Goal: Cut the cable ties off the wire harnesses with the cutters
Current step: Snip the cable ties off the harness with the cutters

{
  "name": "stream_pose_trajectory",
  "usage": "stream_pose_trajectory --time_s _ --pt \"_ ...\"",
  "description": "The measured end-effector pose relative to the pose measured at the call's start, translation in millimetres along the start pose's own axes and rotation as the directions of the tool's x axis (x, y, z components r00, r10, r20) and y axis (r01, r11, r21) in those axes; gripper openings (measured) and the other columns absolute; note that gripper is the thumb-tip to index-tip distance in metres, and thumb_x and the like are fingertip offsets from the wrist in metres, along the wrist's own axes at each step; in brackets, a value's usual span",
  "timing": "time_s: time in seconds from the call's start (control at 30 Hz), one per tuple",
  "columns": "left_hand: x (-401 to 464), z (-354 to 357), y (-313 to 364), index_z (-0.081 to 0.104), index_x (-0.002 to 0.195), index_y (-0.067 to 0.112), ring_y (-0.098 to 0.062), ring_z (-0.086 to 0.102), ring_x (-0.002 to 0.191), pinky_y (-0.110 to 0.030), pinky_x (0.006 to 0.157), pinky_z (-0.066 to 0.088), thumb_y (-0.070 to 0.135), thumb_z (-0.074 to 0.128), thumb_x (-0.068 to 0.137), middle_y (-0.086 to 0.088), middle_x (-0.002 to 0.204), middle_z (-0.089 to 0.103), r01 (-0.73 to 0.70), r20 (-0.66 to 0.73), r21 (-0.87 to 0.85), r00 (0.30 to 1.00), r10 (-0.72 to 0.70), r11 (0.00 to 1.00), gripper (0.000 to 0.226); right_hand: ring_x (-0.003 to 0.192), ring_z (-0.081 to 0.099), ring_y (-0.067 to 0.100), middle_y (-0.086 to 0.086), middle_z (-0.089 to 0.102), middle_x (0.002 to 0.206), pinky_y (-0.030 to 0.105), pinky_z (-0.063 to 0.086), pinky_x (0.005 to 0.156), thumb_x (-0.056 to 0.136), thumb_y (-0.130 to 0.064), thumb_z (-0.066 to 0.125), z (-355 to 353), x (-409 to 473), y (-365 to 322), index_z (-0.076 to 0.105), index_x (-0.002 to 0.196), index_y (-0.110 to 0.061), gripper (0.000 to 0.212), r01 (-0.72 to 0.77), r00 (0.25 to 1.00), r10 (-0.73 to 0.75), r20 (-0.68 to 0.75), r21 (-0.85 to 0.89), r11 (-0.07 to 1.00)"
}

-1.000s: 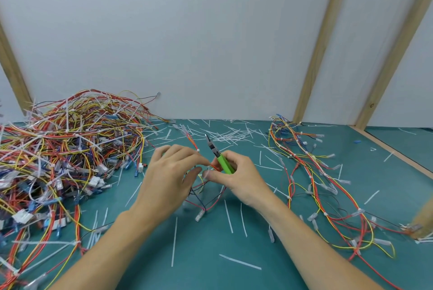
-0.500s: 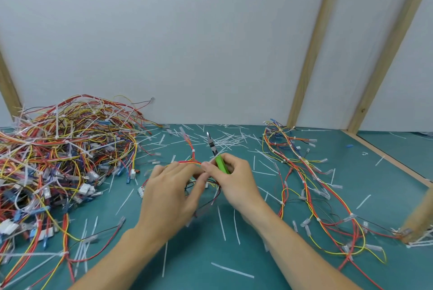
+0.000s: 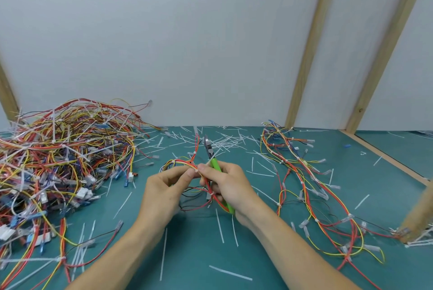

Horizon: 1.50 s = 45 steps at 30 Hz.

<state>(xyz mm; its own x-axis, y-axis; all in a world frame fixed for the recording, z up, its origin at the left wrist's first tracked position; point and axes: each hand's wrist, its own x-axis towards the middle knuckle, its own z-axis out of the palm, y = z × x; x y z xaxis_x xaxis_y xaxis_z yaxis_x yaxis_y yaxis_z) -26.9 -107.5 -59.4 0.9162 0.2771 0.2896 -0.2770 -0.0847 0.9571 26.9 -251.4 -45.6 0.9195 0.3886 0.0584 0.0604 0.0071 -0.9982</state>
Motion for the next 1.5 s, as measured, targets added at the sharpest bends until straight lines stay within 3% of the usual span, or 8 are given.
stream_pose_trajectory --time_s 0.27,0.47,0.6,0.77,0.9,1.07,1.23,1.5 --pt "6.0 -3.3 -10.0 0.08 0.096 0.015 0.005 0.063 0.074 -0.005 0.063 0.044 0.034 0.071 0.078 0.004 0.094 0.079 0.151 0.035 -0.131 0.988 -0.148 0.98 0.028 0.055 0.055 0.001 -0.011 0.072 0.074 0.028 0.047 0.07 0.088 -0.047 0.077 -1.9 2.5 3.6 0.08 0.087 -0.02 0.027 0.004 0.997 -0.013 -0.076 -0.113 0.994" --pt "6.9 -3.7 -12.1 0.076 0.096 0.012 0.004 0.061 0.068 -0.005 0.058 0.042 0.04 0.07 0.076 0.01 0.087 0.076 0.153 0.07 -0.177 0.987 -0.143 0.972 0.035 0.055 0.054 0.014 -0.007 0.068 0.071 0.032 0.049 0.058 0.084 -0.041 0.084 -1.5 6.5 4.3 0.072 0.099 -0.007 0.039 -0.051 0.997 0.051 -0.058 -0.006 0.999" --pt "8.9 -3.3 -11.8 0.071 0.092 0.008 0.002 0.063 0.07 -0.009 0.062 0.046 0.039 0.071 0.082 0.004 0.089 0.079 0.168 -0.014 -0.137 0.985 -0.172 0.976 0.033 0.057 0.058 0.011 0.002 0.07 0.08 0.028 0.049 0.054 0.09 -0.023 0.077 -12.1 11.1 1.1 0.062 0.099 -0.009 0.023 -0.043 0.991 0.042 -0.126 -0.006 0.999" --pt "10.3 -11.3 -14.1 0.071 0.089 0.007 -0.001 0.069 0.075 -0.025 0.076 0.049 0.025 0.074 0.089 0.0 0.083 0.079 0.121 -0.217 -0.126 0.965 -0.146 0.985 0.018 0.089 0.072 0.009 -0.006 0.076 0.093 0.022 0.052 0.078 0.089 -0.037 0.078 -21.3 12.7 2.6 0.069 0.098 -0.023 0.018 0.103 0.987 -0.13 -0.097 -0.248 0.963" --pt "10.5 -12.9 -16.7 0.077 0.094 0.013 0.003 0.07 0.078 -0.023 0.075 0.049 0.024 0.075 0.089 0.004 0.084 0.079 0.111 -0.278 -0.13 0.95 -0.144 0.985 0.011 0.103 0.067 0.005 -0.011 0.074 0.103 0.04 0.053 0.099 0.095 -0.042 0.07 -12.8 9.6 7.0 0.071 0.107 -0.027 0.019 0.156 0.981 -0.187 -0.051 -0.365 0.918" --pt "11.4 -11.9 -22.2 0.077 0.081 0.01 0.0 0.071 0.073 -0.008 0.065 0.048 0.022 0.079 0.085 0.001 0.078 0.078 0.131 -0.307 -0.107 0.938 -0.158 0.986 0.013 0.065 0.064 0.001 -0.011 0.075 0.079 0.024 0.051 0.066 0.088 -0.039 0.075 2.7 -0.1 4.2 0.074 0.086 -0.032 0.008 0.28 0.956 -0.294 -0.017 -0.25 0.927" --pt "12.4 -14.2 -24.6 0.077 0.08 0.01 -0.001 0.07 0.069 -0.007 0.059 0.047 0.021 0.081 0.083 -0.002 0.077 0.078 0.122 -0.29 -0.106 0.946 -0.148 0.987 0.013 0.061 0.06 0.007 -0.012 0.068 0.066 0.02 0.045 0.056 0.093 -0.027 0.072 10.1 -1.6 6.8 0.077 0.096 -0.025 0.007 0.22 0.972 -0.201 0.124 -0.16 0.962" --pt "12.3 -15.7 -26.4 0.076 0.09 0.008 -0.003 0.067 0.067 -0.011 0.063 0.05 0.01 0.071 0.091 0.0 0.082 0.079 0.093 -0.15 -0.043 0.984 -0.098 0.995 0.005 0.071 0.064 0.014 0.004 0.078 0.106 0.034 0.051 0.064 0.09 -0.048 0.063 3.7 0.9 6.4 0.078 0.096 -0.036 0.02 0.128 0.989 -0.113 0.096 -0.169 0.977"
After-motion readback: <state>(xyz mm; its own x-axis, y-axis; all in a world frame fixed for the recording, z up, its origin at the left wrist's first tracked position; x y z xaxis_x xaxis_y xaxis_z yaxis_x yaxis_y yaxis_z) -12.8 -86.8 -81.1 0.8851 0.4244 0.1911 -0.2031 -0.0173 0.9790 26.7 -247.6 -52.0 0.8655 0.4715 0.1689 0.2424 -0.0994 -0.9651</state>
